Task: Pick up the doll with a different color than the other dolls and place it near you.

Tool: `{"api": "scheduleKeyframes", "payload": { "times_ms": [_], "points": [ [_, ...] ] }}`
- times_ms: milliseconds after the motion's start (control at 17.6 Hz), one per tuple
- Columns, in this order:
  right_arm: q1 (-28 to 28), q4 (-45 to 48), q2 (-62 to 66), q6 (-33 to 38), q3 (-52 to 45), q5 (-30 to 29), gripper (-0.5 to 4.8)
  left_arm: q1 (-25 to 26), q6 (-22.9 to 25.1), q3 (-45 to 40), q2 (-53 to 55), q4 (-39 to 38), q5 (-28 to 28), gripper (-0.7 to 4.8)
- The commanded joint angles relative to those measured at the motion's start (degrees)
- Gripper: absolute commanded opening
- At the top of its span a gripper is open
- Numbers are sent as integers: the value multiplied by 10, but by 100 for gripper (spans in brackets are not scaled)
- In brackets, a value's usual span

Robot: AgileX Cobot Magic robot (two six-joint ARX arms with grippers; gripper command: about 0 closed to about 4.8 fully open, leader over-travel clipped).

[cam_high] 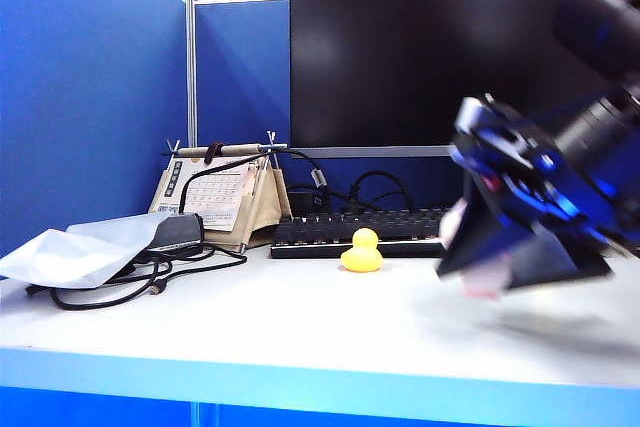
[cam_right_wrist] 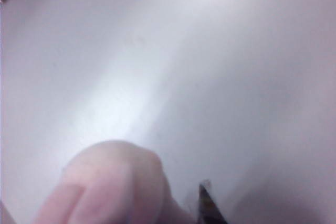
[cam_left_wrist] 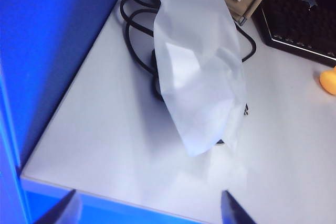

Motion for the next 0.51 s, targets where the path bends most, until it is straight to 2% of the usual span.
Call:
{"api": "scheduleKeyframes", "payload": {
  "times_ms": [57,512],
  "points": [
    [1,33,-7,2,-23,-3,134,0,1,2,0,7,2,350],
    [1,39,-9,-1,-37,13,134,0,1,2,0,7,2,350]
  ]
}}
